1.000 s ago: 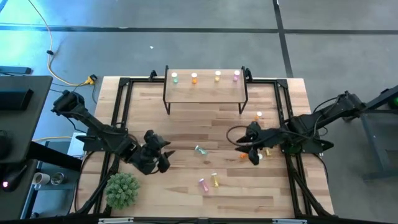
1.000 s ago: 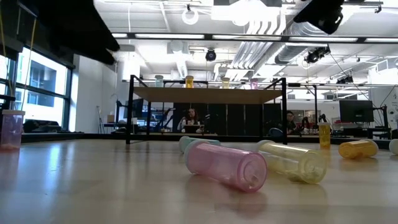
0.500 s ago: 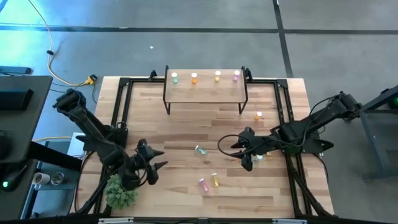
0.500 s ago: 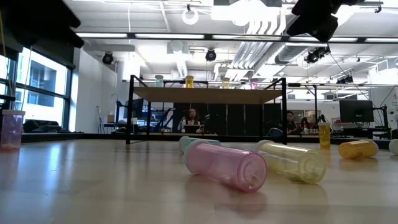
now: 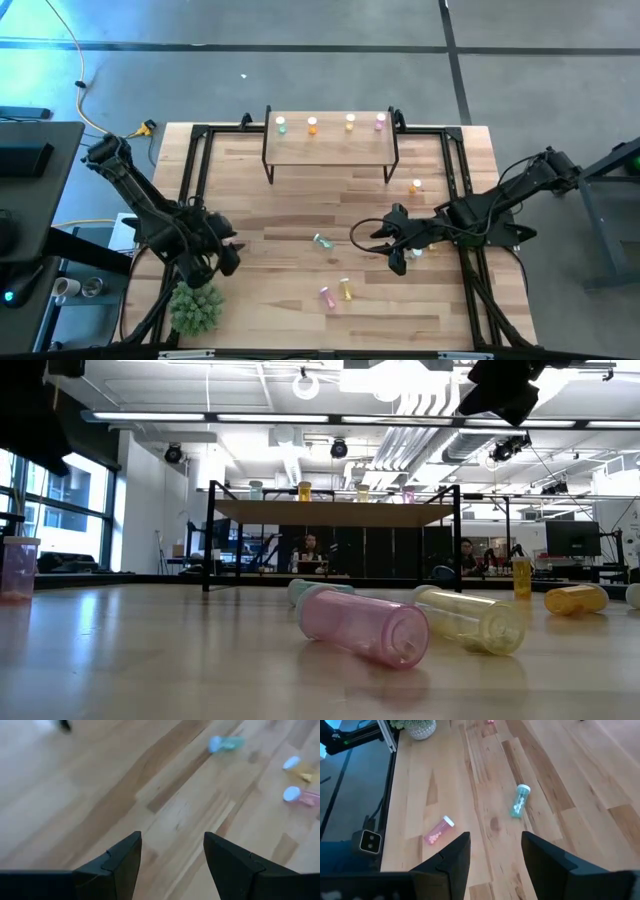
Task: Pick and place medicine bottles onto shelf by color
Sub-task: Put the top violet pill bottle on the shelf aligned with the other violet pill bottle
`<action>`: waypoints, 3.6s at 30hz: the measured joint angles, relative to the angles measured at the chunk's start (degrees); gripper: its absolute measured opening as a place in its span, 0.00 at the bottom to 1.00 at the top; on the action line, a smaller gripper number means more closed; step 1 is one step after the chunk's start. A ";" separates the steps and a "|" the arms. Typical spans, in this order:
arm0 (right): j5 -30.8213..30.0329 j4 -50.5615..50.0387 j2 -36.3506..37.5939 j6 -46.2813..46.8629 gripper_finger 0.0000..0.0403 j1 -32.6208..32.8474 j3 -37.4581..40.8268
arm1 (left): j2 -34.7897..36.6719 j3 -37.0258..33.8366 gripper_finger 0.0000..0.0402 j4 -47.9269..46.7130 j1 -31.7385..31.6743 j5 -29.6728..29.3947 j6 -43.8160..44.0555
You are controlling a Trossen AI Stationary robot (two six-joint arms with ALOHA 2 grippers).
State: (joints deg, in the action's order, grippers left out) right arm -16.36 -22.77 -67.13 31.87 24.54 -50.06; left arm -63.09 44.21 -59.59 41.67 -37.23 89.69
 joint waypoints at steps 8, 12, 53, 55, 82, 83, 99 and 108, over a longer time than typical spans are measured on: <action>-0.01 0.60 0.00 -2.66 0.42 -2.70 0.00 | 2.61 0.00 0.50 -4.43 -1.66 8.17 8.37; 0.01 0.86 0.00 -5.04 0.42 -4.40 0.00 | 1.51 0.00 0.50 -6.99 -1.64 11.50 12.09; 0.31 1.26 0.04 -7.35 0.42 -8.44 -0.02 | -16.09 0.02 0.50 -7.73 -12.32 18.62 17.47; 0.29 1.28 0.04 -7.36 0.42 -8.44 -0.02 | -16.55 0.02 0.50 -7.70 -12.72 19.35 17.23; 0.31 1.28 0.04 -7.52 0.42 -8.44 -0.04 | -17.07 0.02 0.30 -6.87 -14.01 20.76 16.15; 0.30 1.28 0.04 -7.54 0.42 -8.44 -0.04 | -17.07 0.02 0.30 -6.87 -14.01 20.70 16.13; 1.85 1.26 0.02 -8.89 0.42 -8.44 -0.07 | -15.17 6.15 0.30 -6.46 -16.32 12.97 4.65; 1.71 1.28 0.02 -9.96 0.42 -8.44 -0.07 | -15.17 13.82 0.30 -3.47 -22.98 8.22 -15.34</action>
State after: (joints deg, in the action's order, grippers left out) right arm -14.65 -21.50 -67.11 21.91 16.10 -50.13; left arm -78.26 58.03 -63.05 18.69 -29.01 74.35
